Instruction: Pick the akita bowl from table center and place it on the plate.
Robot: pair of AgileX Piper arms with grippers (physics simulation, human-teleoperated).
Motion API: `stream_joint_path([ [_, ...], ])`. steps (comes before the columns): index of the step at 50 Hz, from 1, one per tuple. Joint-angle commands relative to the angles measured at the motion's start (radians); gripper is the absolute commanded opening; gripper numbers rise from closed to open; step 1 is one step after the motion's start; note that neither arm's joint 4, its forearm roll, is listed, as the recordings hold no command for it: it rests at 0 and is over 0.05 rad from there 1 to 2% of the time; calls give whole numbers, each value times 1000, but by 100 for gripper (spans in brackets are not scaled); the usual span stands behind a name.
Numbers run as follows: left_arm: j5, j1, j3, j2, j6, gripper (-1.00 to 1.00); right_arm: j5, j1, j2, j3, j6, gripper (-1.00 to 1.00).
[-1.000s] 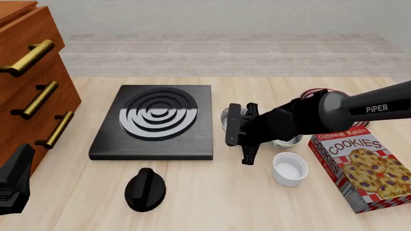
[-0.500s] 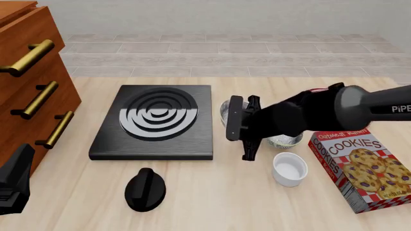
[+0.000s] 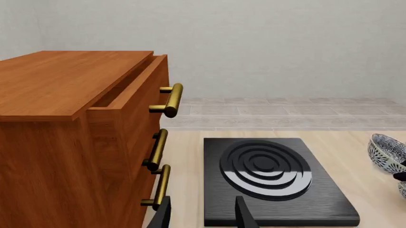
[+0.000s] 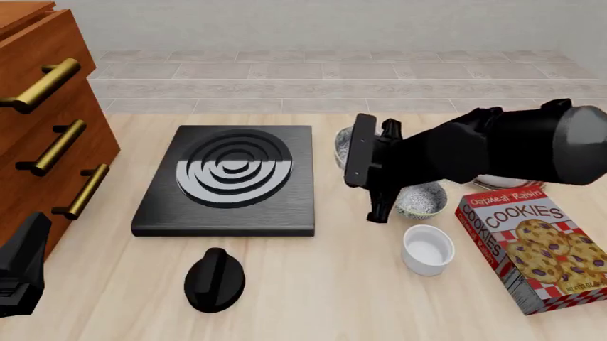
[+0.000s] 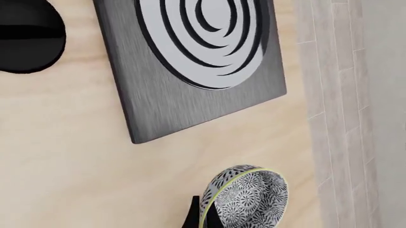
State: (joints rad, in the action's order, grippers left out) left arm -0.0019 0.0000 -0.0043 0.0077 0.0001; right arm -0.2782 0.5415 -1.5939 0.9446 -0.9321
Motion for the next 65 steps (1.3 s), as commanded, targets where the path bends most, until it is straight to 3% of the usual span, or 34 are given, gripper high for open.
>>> stream_joint_path([
  [1, 0, 0, 0, 0, 0, 100, -59, -18, 70, 20, 31, -100],
  [24, 0, 0, 0, -1, 1, 100, -110, -119, 91, 80, 70, -100],
  [44, 0, 0, 0, 0, 0, 100, -91, -234, 94, 75, 95, -100],
  [53, 0, 0, 0, -1, 0, 100, -58, -332, 71, 77, 122, -100],
  [65, 0, 0, 0, 0, 0, 100, -50, -391, 33, 91, 171, -100],
])
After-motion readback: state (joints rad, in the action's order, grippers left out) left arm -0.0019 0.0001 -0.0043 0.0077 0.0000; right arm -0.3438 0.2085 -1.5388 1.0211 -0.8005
